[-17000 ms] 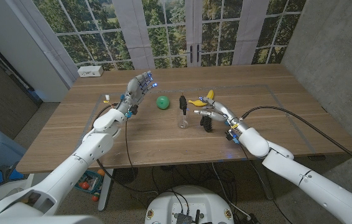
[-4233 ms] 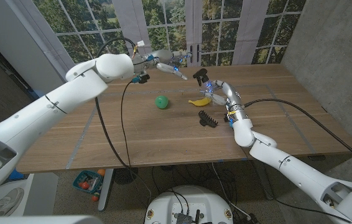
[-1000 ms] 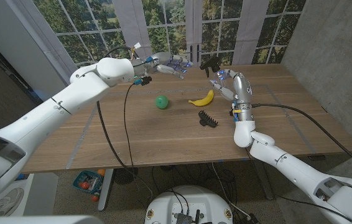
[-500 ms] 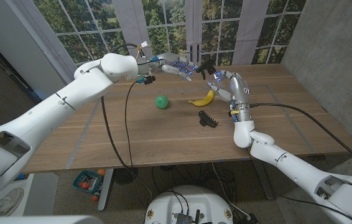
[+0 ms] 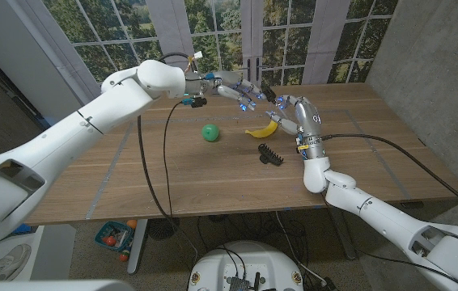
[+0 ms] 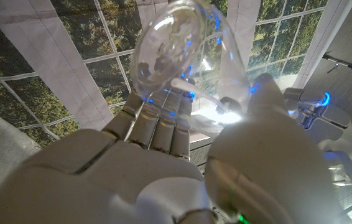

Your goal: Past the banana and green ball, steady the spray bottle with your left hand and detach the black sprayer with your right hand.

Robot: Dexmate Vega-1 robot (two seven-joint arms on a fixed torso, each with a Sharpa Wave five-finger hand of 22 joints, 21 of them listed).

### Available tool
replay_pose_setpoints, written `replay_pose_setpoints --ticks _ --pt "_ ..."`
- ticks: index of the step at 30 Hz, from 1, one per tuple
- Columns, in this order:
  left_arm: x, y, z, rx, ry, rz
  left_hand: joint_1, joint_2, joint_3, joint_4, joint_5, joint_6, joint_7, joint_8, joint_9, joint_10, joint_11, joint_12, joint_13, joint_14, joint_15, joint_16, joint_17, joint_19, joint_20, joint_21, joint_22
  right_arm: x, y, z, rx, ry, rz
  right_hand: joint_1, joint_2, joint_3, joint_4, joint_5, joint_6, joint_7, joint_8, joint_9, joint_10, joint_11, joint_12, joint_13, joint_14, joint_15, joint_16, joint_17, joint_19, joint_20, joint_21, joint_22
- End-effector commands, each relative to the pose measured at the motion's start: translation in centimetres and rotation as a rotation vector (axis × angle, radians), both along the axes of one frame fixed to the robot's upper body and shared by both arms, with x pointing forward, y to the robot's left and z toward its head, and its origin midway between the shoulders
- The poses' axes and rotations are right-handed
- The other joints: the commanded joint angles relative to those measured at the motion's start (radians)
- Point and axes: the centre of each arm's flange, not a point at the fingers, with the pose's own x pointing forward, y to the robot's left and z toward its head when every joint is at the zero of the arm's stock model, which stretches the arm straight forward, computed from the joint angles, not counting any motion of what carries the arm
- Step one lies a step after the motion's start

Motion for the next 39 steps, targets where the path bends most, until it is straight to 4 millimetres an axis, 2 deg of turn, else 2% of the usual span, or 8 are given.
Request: replay_pose_setpoints --ticks 1,6,17,24,27,31,34,39 --pt "-0.5 -0.7 0.5 0.041 -0.019 0.006 0.051 -0.007 -0.016 -0.008 0.009 -0.058 0.006 -0.007 0.000 -0.068 0.007 -0.014 0.002 0.089 -0.175 0.101 0.114 0.018 -0.087 0.134 0.073 1.0 0.2 -1.4 -0.110 0.064 -0.026 0.176 0.179 -0.005 0.001 0.005 0.245 -0.233 0.001 0.001 0.178 -0.166 -0.003 0.004 0.009 -0.129 -0.002 0.006 -0.007 -0.155 0.008 0.002" --pt "0.1 -0.1 0.9 0.031 -0.018 0.051 0.089 -0.019 -0.037 -0.003 0.011 -0.199 0.010 -0.016 0.000 -0.197 0.024 -0.024 0.003 0.077 -0.174 0.166 0.230 -0.008 -0.088 0.229 0.092 -0.1 0.3 -2.0 -0.118 0.045 0.048 0.178 0.180 -0.007 0.001 0.007 0.246 -0.233 -0.001 0.001 0.180 -0.165 -0.006 0.005 0.011 -0.130 -0.003 0.009 -0.008 -0.155 0.009 0.002" --pt "0.7 0.8 1.0 0.014 -0.038 0.108 0.043 -0.034 -0.066 0.021 0.004 -0.287 0.007 -0.014 -0.001 -0.279 0.044 -0.022 0.001 0.034 -0.165 0.179 0.284 -0.048 -0.088 0.271 0.094 -2.6 0.9 -1.7 -0.100 -0.052 0.177 0.184 0.182 -0.011 0.001 0.010 0.249 -0.228 -0.007 -0.003 0.184 -0.165 -0.012 0.005 0.017 -0.130 -0.007 0.017 -0.007 -0.154 0.015 0.002" --pt "0.6 1.1 0.9 0.050 -0.008 0.167 -0.034 -0.048 -0.093 0.036 -0.012 -0.275 0.097 0.002 -0.003 -0.231 0.090 0.004 0.001 0.013 -0.166 0.178 0.312 -0.063 -0.069 0.295 0.081 -2.9 0.2 -1.1 -0.028 -0.089 0.158 0.185 0.182 -0.014 0.001 0.010 0.246 -0.226 -0.008 0.002 0.184 -0.165 -0.015 0.006 0.018 -0.130 -0.009 0.019 -0.007 -0.155 0.017 0.002" --pt "0.6 1.0 0.7 0.077 0.021 0.166 -0.060 -0.058 -0.103 0.042 -0.016 -0.257 0.102 0.009 -0.003 -0.210 0.090 0.009 0.001 0.017 -0.164 0.179 0.315 -0.060 -0.070 0.299 0.077 -2.6 -0.1 -0.9 -0.014 -0.095 0.138 0.186 0.181 -0.015 0.001 0.011 0.244 -0.227 -0.009 0.004 0.185 -0.165 -0.015 0.008 0.018 -0.129 -0.011 0.020 -0.008 -0.155 0.017 0.002" --pt "0.5 0.7 0.5 0.113 0.048 0.152 -0.084 -0.057 -0.100 0.040 -0.019 -0.177 0.088 0.033 -0.003 -0.149 0.074 0.022 0.000 0.017 -0.168 0.162 0.309 -0.061 -0.063 0.303 0.065 -2.2 -0.3 -0.7 -0.003 -0.095 0.114 0.187 0.182 -0.017 0.002 0.011 0.247 -0.226 -0.009 0.006 0.185 -0.165 -0.017 0.010 0.018 -0.129 -0.013 0.022 -0.008 -0.155 0.019 0.002" --pt "0.2 0.6 0.4 0.112 0.052 0.116 -0.090 -0.057 -0.092 0.029 -0.018 -0.136 0.037 0.037 -0.004 -0.111 0.031 0.022 0.000 0.022 -0.170 0.151 0.305 -0.058 -0.064 0.307 0.055 -1.9 -0.5 -0.7 0.002 -0.090 0.096 0.188 0.183 -0.018 0.002 0.012 0.248 -0.223 -0.010 0.006 0.186 -0.165 -0.018 0.011 0.019 -0.130 -0.014 0.024 -0.008 -0.154 0.020 0.002" --pt "-0.3 0.3 0.3 0.106 0.045 0.056 -0.048 -0.034 -0.055 0.004 -0.011 -0.063 -0.021 0.046 -0.003 -0.054 0.003 0.024 -0.001 0.018 -0.172 0.128 0.302 -0.051 -0.072 0.313 0.040 -1.0 -0.6 -0.8 0.000 -0.064 0.059 0.189 0.184 -0.020 0.003 0.012 0.250 -0.224 -0.012 0.005 0.185 -0.165 -0.022 0.009 0.019 -0.129 -0.017 0.026 -0.009 -0.155 0.022 0.002"
